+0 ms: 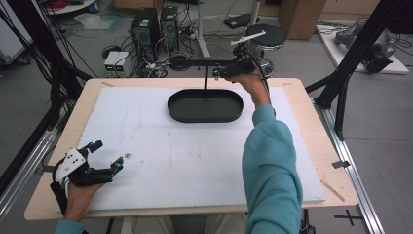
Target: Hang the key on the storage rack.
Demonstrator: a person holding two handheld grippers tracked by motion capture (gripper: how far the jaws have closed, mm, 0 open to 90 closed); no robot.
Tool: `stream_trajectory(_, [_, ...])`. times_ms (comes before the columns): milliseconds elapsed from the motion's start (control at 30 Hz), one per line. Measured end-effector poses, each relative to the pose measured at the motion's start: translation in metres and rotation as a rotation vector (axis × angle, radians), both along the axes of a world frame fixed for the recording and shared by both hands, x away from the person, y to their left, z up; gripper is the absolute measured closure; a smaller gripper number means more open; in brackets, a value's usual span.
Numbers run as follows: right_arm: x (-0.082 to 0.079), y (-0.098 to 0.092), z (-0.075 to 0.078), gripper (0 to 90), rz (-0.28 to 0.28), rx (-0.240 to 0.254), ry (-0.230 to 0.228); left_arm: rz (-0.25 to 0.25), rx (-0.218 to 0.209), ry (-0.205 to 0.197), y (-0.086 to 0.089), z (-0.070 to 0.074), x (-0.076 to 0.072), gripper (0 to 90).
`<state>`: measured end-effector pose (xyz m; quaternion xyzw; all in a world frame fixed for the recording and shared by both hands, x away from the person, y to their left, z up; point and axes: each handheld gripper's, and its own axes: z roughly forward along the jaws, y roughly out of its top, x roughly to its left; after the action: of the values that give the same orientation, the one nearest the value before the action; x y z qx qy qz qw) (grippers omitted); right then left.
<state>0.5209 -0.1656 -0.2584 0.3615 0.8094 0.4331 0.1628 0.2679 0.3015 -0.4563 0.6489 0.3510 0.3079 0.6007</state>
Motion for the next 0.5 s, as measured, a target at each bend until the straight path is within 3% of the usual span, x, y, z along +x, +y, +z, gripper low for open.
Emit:
stream_trajectory(133, [-0.029, -0.007, 0.009, 0.4, 0.072, 0.027, -0.059, 0.000, 0.000, -0.001, 0.000, 0.000, 0.000, 1.7])
stream_trajectory(200, [-0.045, -0.012, 0.010, 0.4, 0.101, 0.002, -0.076, -0.001, 0.002, -0.001, 0.000, 0.000, 0.000, 1.7])
stream_trajectory(267, [-0.062, -0.019, 0.007, 0.4, 0.137, 0.012, -0.110, -0.001, 0.011, -0.002, 0.000, 0.000, -0.001, 1.7])
stream_trajectory(367, [-0.090, -0.036, -0.005, 0.4, 0.158, 0.051, -0.152, 0.002, 0.010, -0.001, 0.000, 0.000, -0.001, 1.7])
stream_trajectory(500, [-0.124, -0.067, -0.034, 0.4, 0.144, 0.134, -0.203, 0.001, 0.011, -0.006, 0.000, 0.000, -0.001, 1.7])
